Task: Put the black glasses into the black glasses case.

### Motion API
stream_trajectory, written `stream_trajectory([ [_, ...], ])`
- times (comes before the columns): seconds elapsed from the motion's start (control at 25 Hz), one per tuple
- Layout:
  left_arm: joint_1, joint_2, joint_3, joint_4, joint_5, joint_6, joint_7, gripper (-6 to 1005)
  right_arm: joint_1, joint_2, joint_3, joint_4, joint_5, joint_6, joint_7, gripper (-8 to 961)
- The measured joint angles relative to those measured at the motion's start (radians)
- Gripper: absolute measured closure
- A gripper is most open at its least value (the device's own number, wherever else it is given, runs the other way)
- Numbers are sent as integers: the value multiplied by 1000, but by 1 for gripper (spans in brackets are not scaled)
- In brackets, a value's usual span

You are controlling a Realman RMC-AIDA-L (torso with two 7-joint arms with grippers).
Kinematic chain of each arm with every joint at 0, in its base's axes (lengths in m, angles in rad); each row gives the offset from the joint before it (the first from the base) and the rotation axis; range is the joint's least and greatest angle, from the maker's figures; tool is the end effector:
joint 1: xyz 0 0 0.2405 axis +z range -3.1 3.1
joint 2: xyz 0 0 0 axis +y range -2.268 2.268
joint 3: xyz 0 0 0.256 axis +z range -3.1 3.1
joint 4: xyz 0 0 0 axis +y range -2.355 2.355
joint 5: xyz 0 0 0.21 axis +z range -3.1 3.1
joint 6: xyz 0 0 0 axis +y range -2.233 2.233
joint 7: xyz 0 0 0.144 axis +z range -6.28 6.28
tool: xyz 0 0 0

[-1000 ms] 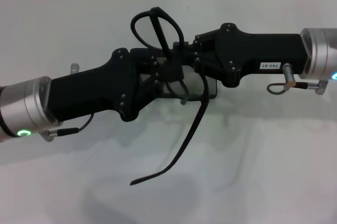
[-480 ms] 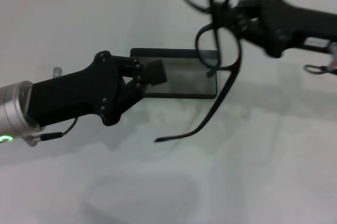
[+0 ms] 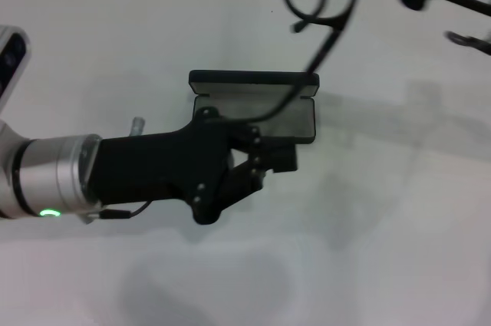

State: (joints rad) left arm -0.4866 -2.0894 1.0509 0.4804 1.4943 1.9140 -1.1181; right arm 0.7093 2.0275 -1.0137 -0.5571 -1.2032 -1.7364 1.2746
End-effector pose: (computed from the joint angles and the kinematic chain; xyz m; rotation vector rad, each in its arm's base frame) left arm -0.2042 0.2664 -0.0208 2.7285 0.2238 1.4017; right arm 0.1270 0.3600 0.0361 -2.5899 0.0922 1.5767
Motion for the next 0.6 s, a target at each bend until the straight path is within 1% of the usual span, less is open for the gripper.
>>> stream_trajectory([
  [0.2, -12, -1, 71, -32, -125, 22, 41, 950, 94, 0, -60, 114, 2, 75, -84, 885],
  [0.36, -11, -2, 88, -32, -164, 38, 50, 949, 112, 0, -127, 138, 28, 134, -132, 885],
  [0.48, -1, -2, 87, -33, -191, 47, 51, 949, 114, 0, -203, 136, 54, 171, -141, 885],
  [0.6, 4, -2, 78, -36, -208, 47, 51, 950, 111, 0, -248, 131, 56, 184, -143, 885],
])
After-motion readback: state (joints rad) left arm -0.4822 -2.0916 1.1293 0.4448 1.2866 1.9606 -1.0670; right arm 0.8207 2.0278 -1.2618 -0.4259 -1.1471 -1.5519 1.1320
